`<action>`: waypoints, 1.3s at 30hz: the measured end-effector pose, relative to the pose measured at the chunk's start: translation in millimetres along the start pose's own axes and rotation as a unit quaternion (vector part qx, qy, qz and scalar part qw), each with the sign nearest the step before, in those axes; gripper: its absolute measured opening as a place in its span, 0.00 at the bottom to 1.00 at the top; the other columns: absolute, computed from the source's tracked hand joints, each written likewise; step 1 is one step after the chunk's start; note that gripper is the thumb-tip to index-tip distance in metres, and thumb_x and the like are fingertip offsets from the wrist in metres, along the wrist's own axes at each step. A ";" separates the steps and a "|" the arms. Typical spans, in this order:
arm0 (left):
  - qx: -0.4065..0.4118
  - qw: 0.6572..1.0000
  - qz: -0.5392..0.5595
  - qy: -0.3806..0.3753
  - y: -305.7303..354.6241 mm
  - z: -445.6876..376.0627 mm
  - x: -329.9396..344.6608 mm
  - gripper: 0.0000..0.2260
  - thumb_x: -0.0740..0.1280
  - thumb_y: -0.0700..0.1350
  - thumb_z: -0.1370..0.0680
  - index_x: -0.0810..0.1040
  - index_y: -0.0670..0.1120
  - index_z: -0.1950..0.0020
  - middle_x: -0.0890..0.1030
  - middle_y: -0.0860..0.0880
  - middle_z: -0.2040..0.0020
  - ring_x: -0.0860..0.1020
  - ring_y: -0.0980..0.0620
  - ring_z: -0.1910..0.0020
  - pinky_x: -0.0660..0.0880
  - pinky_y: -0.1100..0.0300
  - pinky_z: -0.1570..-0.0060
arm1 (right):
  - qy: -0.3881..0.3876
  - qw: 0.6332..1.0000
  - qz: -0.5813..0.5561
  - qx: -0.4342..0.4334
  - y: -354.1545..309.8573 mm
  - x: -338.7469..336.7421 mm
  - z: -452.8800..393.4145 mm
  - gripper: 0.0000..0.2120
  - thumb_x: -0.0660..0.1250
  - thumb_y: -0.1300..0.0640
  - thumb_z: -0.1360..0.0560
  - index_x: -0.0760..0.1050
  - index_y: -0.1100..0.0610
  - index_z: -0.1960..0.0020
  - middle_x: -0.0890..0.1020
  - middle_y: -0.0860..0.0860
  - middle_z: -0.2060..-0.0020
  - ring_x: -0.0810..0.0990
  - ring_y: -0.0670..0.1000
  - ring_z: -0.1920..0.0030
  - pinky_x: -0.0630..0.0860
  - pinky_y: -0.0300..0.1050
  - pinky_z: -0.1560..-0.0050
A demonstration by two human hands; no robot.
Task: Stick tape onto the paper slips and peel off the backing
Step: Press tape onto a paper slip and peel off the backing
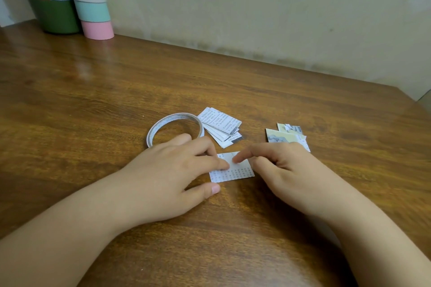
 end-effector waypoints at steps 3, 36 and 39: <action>-0.001 1.000 0.003 -0.010 -1.0 0.1 1.2 0.26 0.46 0.67 0.28 0.69 0.65 0.34 0.68 0.66 0.45 0.66 0.62 0.51 0.64 0.69 0.56 | -0.009 1.000 0.019 0.004 2.9 1.4 -1.1 0.15 0.54 0.54 0.23 0.79 0.41 0.49 0.69 0.44 0.81 0.65 0.44 0.78 0.63 0.34 0.74; -0.006 0.997 0.066 -0.034 -12.5 3.0 0.4 0.28 0.46 0.68 0.32 0.72 0.66 0.36 0.66 0.73 0.37 0.64 0.67 0.44 0.65 0.71 0.51 | 0.084 0.991 -0.099 0.016 15.7 -24.7 -2.5 0.15 0.59 0.61 0.24 0.81 0.45 0.56 0.66 0.45 0.78 0.61 0.45 0.77 0.59 0.34 0.77; -0.005 0.997 0.075 -0.031 -12.4 3.0 -0.8 0.28 0.47 0.68 0.32 0.73 0.65 0.37 0.67 0.73 0.37 0.64 0.68 0.45 0.63 0.74 0.55 | 0.092 0.994 -0.060 0.022 19.8 -25.6 -2.9 0.12 0.62 0.60 0.24 0.80 0.46 0.57 0.69 0.43 0.79 0.65 0.43 0.77 0.63 0.31 0.75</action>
Point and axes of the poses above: each hand's wrist, its own z-axis away from the middle knuckle, its own x-axis out of the palm, y = z × x, the point moved 10 cm from there along -z, towards the middle knuckle
